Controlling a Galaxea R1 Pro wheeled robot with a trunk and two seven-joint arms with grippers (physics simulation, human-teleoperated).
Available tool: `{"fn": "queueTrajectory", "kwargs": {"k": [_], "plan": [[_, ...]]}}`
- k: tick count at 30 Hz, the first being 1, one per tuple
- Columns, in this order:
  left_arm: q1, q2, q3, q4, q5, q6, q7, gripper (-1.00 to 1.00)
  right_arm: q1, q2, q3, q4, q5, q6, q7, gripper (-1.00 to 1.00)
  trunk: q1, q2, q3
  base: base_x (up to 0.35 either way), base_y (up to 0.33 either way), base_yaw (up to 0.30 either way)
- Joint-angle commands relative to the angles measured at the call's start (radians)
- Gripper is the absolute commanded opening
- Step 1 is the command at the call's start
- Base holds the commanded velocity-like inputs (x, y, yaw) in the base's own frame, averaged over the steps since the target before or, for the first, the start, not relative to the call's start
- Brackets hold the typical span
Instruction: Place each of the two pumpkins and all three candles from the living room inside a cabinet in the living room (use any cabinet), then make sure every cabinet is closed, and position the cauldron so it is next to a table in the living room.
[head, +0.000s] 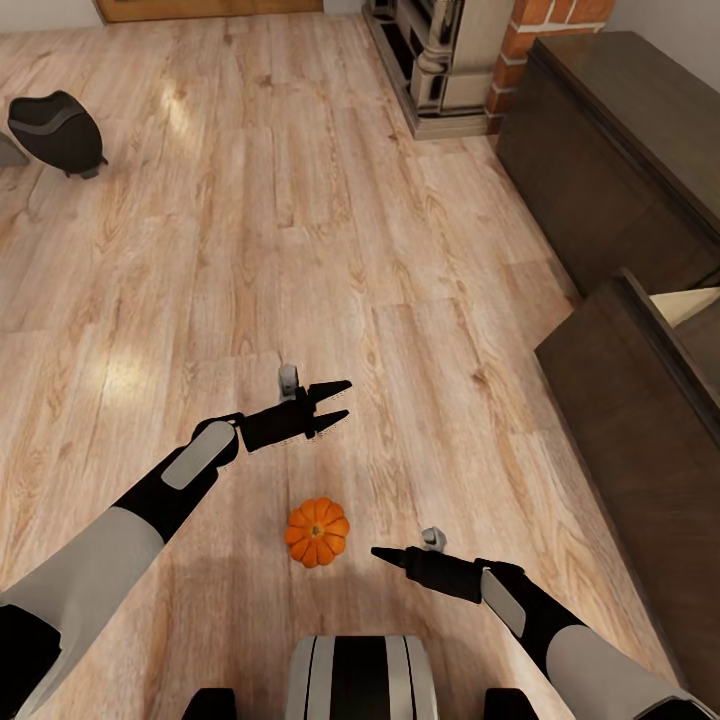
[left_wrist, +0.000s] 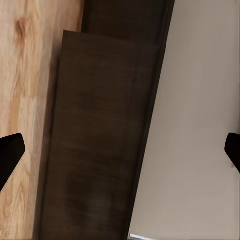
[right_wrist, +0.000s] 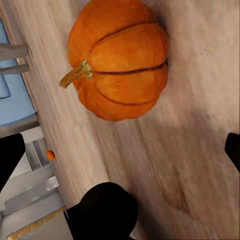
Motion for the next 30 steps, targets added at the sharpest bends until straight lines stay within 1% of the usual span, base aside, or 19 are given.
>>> {"fn": "queueTrajectory", "kwargs": {"k": [1, 5, 9, 13, 17, 23, 27, 28, 30], "plan": [[0.0, 0.0, 0.0, 0.0, 0.0, 0.0, 0.0, 1.0, 0.0, 0.0, 0.001, -0.001, 0.0, -0.001, 0.0, 1.0, 0.0, 0.0, 0.0, 0.26, 0.145, 0.0], [0.0, 0.0, 0.0, 0.0, 0.0, 0.0, 0.0, 1.0, 0.0, 0.0, 0.006, -0.031, 0.001, -0.003, -0.005, 1.0, 0.0, 0.0, 0.0, 0.268, 0.149, 0.0], [0.0, 0.0, 0.0, 0.0, 0.0, 0.0, 0.0, 1.0, 0.0, 0.0, 0.007, -0.042, 0.002, -0.003, -0.008, 1.0, 0.0, 0.0, 0.0, 0.272, 0.123, 0.0], [0.0, 0.01, 0.0, 0.0, 0.001, 0.0, 0.0, 1.0, 0.0, 0.0, 0.007, -0.044, 0.007, -0.003, -0.009, 1.0, 0.0, 0.0, 0.0, 0.215, 0.058, 0.0], [0.001, 0.02, -0.001, 0.0, 0.002, 0.0, -0.001, 1.0, 0.0, 0.0, 0.007, -0.044, 0.014, -0.003, -0.009, 1.0, 0.0, 0.0, 0.0, 0.047, 0.01, 0.0], [0.002, 0.022, -0.002, 0.0, 0.003, 0.0, -0.002, 1.0, 0.0, 0.0, 0.007, -0.044, 0.015, -0.004, -0.006, 1.0, 0.0, 0.0, 0.0, 0.007, 0.002, 0.0], [0.002, 0.02, -0.002, -0.001, 0.003, 0.0, -0.002, 1.0, 0.0, 0.0, 0.007, -0.045, 0.017, -0.005, 0.0, 1.0, 0.002, -0.001, -0.015, 0.0, 0.0, 0.0], [0.002, 0.02, -0.003, -0.001, 0.003, 0.0, -0.002, 1.0, 0.0, 0.0, 0.007, -0.049, 0.071, -0.021, -0.004, 1.0, 0.002, -0.001, -0.019, 0.0, 0.0, 0.0], [0.002, 0.02, -0.002, -0.001, 0.003, 0.0, -0.002, 1.0, 0.0, 0.001, 0.006, -0.052, 0.09, -0.024, -0.006, 1.0, 0.003, -0.002, -0.027, 0.0, 0.0, 0.0]]}}
